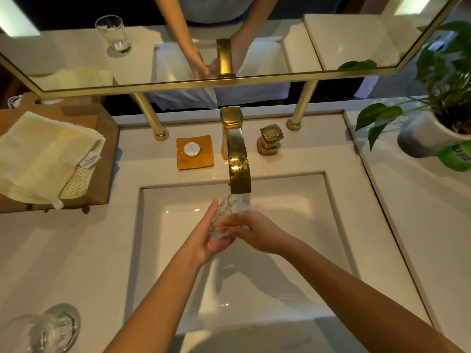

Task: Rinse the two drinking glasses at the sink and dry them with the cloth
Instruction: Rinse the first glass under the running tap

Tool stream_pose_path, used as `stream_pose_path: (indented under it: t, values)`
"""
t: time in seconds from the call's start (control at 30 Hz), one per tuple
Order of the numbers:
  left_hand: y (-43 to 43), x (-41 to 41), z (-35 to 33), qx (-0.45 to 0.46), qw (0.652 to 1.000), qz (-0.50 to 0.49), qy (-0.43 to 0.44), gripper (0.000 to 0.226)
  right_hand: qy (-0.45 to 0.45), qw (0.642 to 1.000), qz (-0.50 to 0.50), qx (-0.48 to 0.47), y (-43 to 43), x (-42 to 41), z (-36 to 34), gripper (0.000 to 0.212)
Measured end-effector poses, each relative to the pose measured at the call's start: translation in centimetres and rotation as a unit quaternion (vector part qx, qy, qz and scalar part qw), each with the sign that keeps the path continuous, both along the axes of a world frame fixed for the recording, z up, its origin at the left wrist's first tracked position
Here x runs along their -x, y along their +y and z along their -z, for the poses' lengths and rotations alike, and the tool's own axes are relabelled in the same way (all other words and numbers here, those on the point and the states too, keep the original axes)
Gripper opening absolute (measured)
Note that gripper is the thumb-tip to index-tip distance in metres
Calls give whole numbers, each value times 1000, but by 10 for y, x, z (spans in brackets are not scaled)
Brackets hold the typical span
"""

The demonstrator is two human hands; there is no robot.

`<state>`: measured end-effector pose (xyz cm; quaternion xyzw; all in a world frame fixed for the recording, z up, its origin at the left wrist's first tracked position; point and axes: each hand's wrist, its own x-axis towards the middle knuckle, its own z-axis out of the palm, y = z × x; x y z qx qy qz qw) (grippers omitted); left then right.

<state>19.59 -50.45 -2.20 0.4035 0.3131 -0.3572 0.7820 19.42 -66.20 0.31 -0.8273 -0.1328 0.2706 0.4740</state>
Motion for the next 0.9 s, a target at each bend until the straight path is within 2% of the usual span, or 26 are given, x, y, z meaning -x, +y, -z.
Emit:
stream_pose_path:
  t: [0.03, 0.1, 0.17, 0.23, 0.27, 0.33, 0.4, 0.47, 0.57, 0.63, 0.7, 0.77, 0.83, 0.9]
  values:
    - [2, -3, -5, 26, 1000, -3, 13, 51, -17, 1000, -4, 13, 1, -1, 0, 24]
    - [1, -2, -2, -6, 1000, 16, -9, 41, -14, 1000, -5, 6, 3, -4, 0, 21]
    - [-6, 5, -4, -71, 997, 18, -32, 39, 52, 998, 24, -39, 9, -9, -4, 22]
    - [-13, 10, -6, -85, 996, -9, -20, 46, 136, 983, 99, -70, 12, -14, -6, 35]
    - [-15, 12, -4, -80, 997, -17, -17, 50, 141, 980, 120, -72, 12, -14, -5, 39]
    - [-13, 15, -3, -57, 997, -46, -5, 48, 70, 991, 96, -58, 8, -10, -2, 35]
    - [-6, 13, -4, 15, 995, -89, 37, 39, 2, 999, 29, -26, 2, -2, 1, 23]
    - [2, 9, -5, 56, 994, -81, 47, 38, -31, 1000, -3, 3, -2, 3, 6, 17]
    - [1, 6, -4, 25, 999, -23, 37, 47, -33, 999, 20, 0, -4, 3, 8, 18]
    - [-7, 7, -4, -43, 999, 2, 3, 40, 10, 999, 46, -21, 0, 1, 5, 19]
    - [-15, 9, -3, -83, 996, -27, -20, 37, 21, 997, 69, -39, 4, 0, 4, 19]
    - [-18, 8, -2, -63, 996, -54, -21, 45, -18, 996, 79, -30, 5, 3, 4, 18]
    - [-19, 7, -3, -8, 998, -60, 1, 50, -81, 993, 78, 25, -1, 3, 4, 17]
    - [-20, 9, 1, 36, 996, -74, 26, 52, -149, 982, 67, 93, -8, -1, 2, 28]
